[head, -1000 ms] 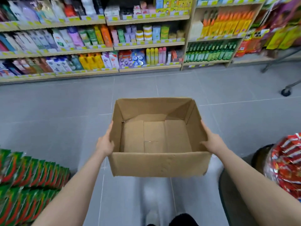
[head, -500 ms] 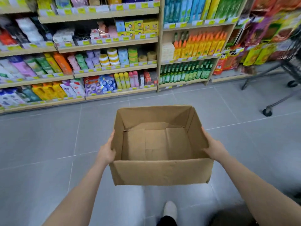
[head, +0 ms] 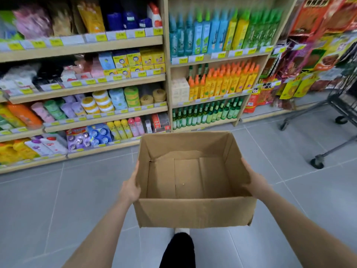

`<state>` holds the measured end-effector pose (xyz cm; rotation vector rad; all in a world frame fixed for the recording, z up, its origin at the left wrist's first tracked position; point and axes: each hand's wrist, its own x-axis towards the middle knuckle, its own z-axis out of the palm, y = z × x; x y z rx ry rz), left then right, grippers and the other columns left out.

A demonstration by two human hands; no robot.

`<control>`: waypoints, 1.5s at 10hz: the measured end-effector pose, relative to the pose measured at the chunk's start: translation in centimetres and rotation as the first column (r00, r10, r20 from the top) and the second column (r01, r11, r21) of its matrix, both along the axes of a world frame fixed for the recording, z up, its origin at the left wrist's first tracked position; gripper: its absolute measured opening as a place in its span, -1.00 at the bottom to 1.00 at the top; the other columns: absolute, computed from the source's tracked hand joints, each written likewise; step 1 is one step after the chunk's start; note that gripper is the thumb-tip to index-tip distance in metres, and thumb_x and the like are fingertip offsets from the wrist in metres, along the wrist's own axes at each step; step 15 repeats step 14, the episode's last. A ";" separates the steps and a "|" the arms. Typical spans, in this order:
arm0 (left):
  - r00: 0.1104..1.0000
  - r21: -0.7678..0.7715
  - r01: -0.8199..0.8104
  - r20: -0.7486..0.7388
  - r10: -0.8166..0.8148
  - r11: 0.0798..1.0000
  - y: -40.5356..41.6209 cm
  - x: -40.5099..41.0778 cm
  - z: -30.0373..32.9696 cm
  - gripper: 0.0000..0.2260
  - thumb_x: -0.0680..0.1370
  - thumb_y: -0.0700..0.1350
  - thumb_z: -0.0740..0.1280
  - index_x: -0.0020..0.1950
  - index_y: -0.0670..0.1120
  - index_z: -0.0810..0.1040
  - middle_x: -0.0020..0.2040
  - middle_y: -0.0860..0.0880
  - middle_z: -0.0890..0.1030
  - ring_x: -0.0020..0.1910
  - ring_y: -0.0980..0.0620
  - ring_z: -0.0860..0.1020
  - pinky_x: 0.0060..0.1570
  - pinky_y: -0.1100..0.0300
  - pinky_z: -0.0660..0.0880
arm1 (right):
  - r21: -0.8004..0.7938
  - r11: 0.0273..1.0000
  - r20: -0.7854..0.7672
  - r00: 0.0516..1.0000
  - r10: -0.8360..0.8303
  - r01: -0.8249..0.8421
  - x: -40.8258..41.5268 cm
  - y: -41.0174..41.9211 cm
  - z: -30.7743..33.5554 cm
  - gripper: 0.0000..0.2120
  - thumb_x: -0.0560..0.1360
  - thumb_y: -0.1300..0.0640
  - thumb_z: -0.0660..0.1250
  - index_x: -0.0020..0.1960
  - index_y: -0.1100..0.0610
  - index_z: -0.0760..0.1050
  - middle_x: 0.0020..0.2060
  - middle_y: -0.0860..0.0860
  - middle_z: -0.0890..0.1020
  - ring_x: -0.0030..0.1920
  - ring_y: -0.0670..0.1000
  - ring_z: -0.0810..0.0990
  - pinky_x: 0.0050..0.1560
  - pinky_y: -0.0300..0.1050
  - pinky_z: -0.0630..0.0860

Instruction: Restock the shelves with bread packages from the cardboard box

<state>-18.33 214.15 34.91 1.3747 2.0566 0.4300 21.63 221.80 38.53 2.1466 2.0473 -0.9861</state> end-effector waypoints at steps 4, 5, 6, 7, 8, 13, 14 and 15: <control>0.998 -0.155 0.064 -0.001 -0.065 0.986 24.6 4.0 -3.8 -0.27 0.56 -0.23 0.16 0.48 0.22 -0.25 0.31 -0.23 0.49 0.20 -0.26 0.52 0.20 -0.05 0.44 | -0.128 0.991 0.133 0.991 -0.026 0.043 3.7 22.6 -2.0 -0.17 0.49 0.16 0.28 0.47 -0.17 -0.24 0.37 0.22 0.33 0.32 0.26 0.38 0.28 0.12 0.36; 0.998 -0.173 0.053 -0.010 -0.055 0.984 29.5 6.7 -5.1 -0.29 0.56 -0.25 0.13 0.50 0.15 -0.24 0.28 -0.26 0.51 0.17 -0.29 0.52 0.15 -0.02 0.43 | -0.152 0.988 0.149 0.988 0.028 -0.005 6.3 28.8 -3.0 -0.14 0.49 0.18 0.29 0.47 -0.15 -0.29 0.34 0.25 0.37 0.28 0.26 0.42 0.25 0.11 0.38; 0.999 -0.176 0.022 0.028 -0.017 0.984 33.7 10.6 -8.0 -0.28 0.55 -0.25 0.13 0.50 0.14 -0.27 0.31 -0.26 0.49 0.18 -0.28 0.52 0.20 -0.02 0.41 | -0.154 0.987 0.134 0.988 0.074 -0.053 9.9 35.5 -5.5 -0.09 0.47 0.16 0.31 0.43 -0.22 -0.33 0.29 0.24 0.45 0.20 0.25 0.50 0.19 0.10 0.46; 0.997 -0.212 -0.060 0.026 0.067 0.975 37.3 15.2 -12.7 -0.27 0.53 -0.27 0.11 0.47 0.17 -0.29 0.27 -0.24 0.52 0.12 -0.27 0.55 0.19 -0.03 0.44 | -0.195 0.974 0.112 0.984 0.139 -0.115 13.6 42.6 -9.0 -0.07 0.46 0.16 0.32 0.42 -0.26 -0.34 0.26 0.18 0.49 0.17 0.19 0.54 0.17 0.09 0.50; 0.985 -0.254 -0.143 0.053 0.162 0.957 41.3 19.6 -16.2 -0.33 0.58 -0.18 0.09 0.49 0.17 -0.29 0.37 -0.23 0.42 0.21 -0.26 0.49 0.28 -0.12 0.39 | -0.226 0.959 0.105 0.975 0.197 -0.170 16.7 48.6 -13.0 -0.10 0.48 0.16 0.31 0.45 -0.20 -0.33 0.32 0.16 0.44 0.22 0.18 0.51 0.21 0.08 0.46; 0.927 -0.224 -0.373 -0.051 0.371 0.901 51.1 27.7 -52.8 -0.36 0.59 -0.20 0.05 0.48 0.24 -0.25 0.11 -0.30 0.54 -0.01 -0.30 0.54 0.08 -0.12 0.44 | -0.116 0.970 0.135 0.964 0.230 -0.215 22.1 59.4 -52.5 -0.18 0.52 0.00 0.23 0.42 -0.24 -0.38 0.17 0.26 0.52 0.09 0.31 0.54 0.10 0.19 0.47; 0.947 -0.202 -0.321 -0.082 0.310 0.925 51.3 27.5 -52.7 -0.40 0.60 -0.09 0.12 0.52 0.15 -0.17 0.25 -0.27 0.51 0.11 -0.32 0.52 0.08 -0.09 0.43 | -0.134 0.968 0.169 0.958 0.231 -0.210 22.4 59.3 -53.6 -0.17 0.51 0.01 0.27 0.48 -0.09 -0.30 0.22 0.28 0.49 0.10 0.32 0.54 0.10 0.18 0.47; 0.947 -0.202 -0.321 -0.082 0.310 0.925 51.3 27.5 -52.7 -0.40 0.60 -0.09 0.12 0.52 0.15 -0.17 0.25 -0.27 0.51 0.11 -0.32 0.52 0.08 -0.09 0.43 | -0.134 0.968 0.169 0.958 0.231 -0.210 22.4 59.3 -53.6 -0.17 0.51 0.01 0.27 0.48 -0.09 -0.30 0.22 0.28 0.49 0.10 0.32 0.54 0.10 0.18 0.47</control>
